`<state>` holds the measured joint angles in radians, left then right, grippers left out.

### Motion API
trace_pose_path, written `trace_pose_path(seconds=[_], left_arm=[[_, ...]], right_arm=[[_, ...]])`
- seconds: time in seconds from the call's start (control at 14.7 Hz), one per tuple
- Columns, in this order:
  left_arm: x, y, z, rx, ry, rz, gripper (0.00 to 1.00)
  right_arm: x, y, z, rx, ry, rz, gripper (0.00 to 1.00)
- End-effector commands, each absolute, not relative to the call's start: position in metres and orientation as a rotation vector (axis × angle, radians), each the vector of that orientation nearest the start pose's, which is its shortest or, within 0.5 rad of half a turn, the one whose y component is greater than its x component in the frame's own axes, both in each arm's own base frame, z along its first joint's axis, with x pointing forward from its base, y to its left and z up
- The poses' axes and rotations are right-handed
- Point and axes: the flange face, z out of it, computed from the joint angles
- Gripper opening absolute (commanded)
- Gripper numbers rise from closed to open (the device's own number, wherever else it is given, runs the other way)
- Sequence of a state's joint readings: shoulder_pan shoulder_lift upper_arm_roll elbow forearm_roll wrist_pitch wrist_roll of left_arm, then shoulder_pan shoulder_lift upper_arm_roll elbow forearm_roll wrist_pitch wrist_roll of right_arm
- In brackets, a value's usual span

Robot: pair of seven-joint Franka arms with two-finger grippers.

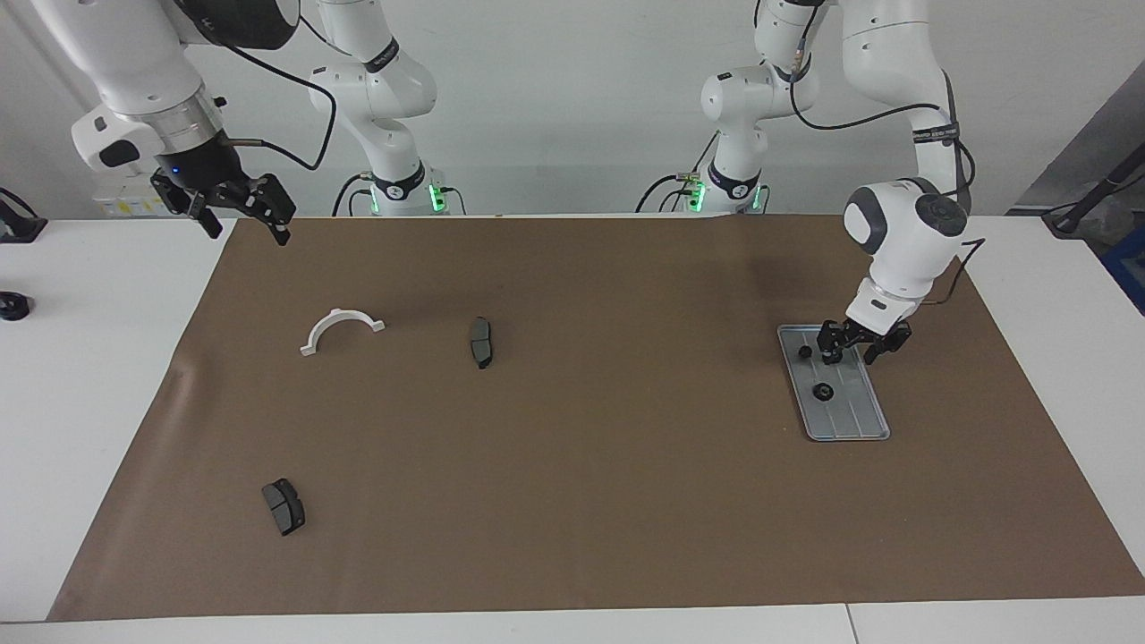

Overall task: Place bearing gear from tray to pile
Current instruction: 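Lower the left gripper and grasp a black gear on the tray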

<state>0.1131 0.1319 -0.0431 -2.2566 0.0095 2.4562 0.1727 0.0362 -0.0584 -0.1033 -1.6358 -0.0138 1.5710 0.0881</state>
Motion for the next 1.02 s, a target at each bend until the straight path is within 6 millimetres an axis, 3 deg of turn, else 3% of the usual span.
trace_pose_path(seconds=[0.0, 0.55, 0.68, 0.96], left_arm=[[0.5284, 0.0341, 0.3135, -3.131, 0.173, -0.060, 0.72], [0.5197, 0.0343, 0.3072, -3.133, 0.168, -0.036, 0.61], [0.5194, 0.0343, 0.3075, -3.133, 0.168, -0.038, 0.52], [0.5203, 0.0352, 0.3083, -3.132, 0.166, -0.052, 0.24]], right_arm=[[0.5281, -0.0389, 0.6284, -3.135, 0.223, 0.013, 1.00], [0.5281, -0.0389, 0.6284, -3.135, 0.223, 0.013, 1.00], [0.5281, -0.0389, 0.6284, -3.135, 0.223, 0.013, 1.00], [0.5281, -0.0382, 0.6284, -3.137, 0.221, 0.013, 1.00]])
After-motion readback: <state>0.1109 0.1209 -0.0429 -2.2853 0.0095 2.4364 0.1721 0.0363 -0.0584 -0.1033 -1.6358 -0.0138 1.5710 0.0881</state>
